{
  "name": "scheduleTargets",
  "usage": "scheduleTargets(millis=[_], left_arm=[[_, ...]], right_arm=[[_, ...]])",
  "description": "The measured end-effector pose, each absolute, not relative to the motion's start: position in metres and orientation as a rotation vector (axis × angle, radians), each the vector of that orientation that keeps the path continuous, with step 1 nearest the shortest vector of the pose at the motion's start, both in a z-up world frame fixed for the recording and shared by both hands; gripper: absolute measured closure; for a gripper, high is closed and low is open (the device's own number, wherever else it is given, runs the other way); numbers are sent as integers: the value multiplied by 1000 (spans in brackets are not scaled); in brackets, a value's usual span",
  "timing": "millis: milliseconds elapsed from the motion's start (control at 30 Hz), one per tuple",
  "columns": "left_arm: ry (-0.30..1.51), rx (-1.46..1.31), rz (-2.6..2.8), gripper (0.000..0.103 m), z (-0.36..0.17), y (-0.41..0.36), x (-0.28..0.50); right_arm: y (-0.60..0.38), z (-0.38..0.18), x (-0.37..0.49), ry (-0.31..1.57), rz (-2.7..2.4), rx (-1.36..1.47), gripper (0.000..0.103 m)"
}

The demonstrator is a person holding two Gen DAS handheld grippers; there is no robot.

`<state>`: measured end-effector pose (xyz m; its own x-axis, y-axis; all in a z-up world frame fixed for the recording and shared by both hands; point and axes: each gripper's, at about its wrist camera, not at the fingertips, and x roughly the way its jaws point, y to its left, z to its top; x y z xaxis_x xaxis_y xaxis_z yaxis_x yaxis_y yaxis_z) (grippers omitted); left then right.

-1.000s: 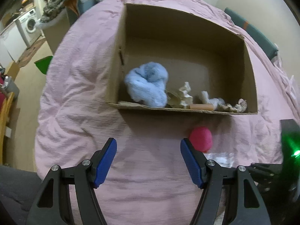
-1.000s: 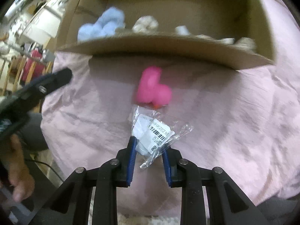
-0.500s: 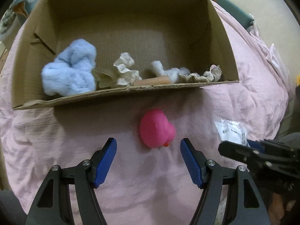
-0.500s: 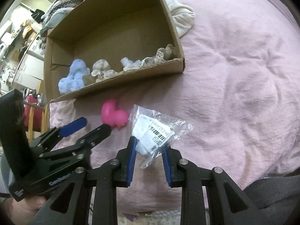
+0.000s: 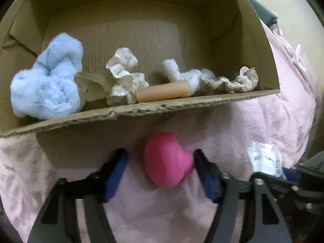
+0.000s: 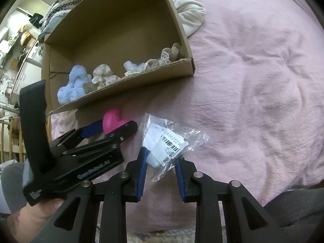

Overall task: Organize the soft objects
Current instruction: 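Grasp the clear plastic bag with the right gripper while the left grasps the pink rubber duck, then carry the duck and bag into the box and open both grippers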

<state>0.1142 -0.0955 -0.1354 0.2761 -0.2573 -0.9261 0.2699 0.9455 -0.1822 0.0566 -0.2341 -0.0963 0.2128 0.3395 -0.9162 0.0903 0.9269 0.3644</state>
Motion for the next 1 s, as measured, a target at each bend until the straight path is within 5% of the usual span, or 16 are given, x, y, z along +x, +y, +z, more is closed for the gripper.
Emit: scheduleTargets(millis=[33,600,1000], left_arm=[[1238,15,-358,58,-135,-96,114],[1257,36,-163,59,-113,-41,78],[1022,-9,-136,59,-24,-5,56]], right_arm=[[-235,-96,56,1354,178,376,75],[-228,-86,54,1326,220,358,75],[-233,-59,44,1255,273,324,75]])
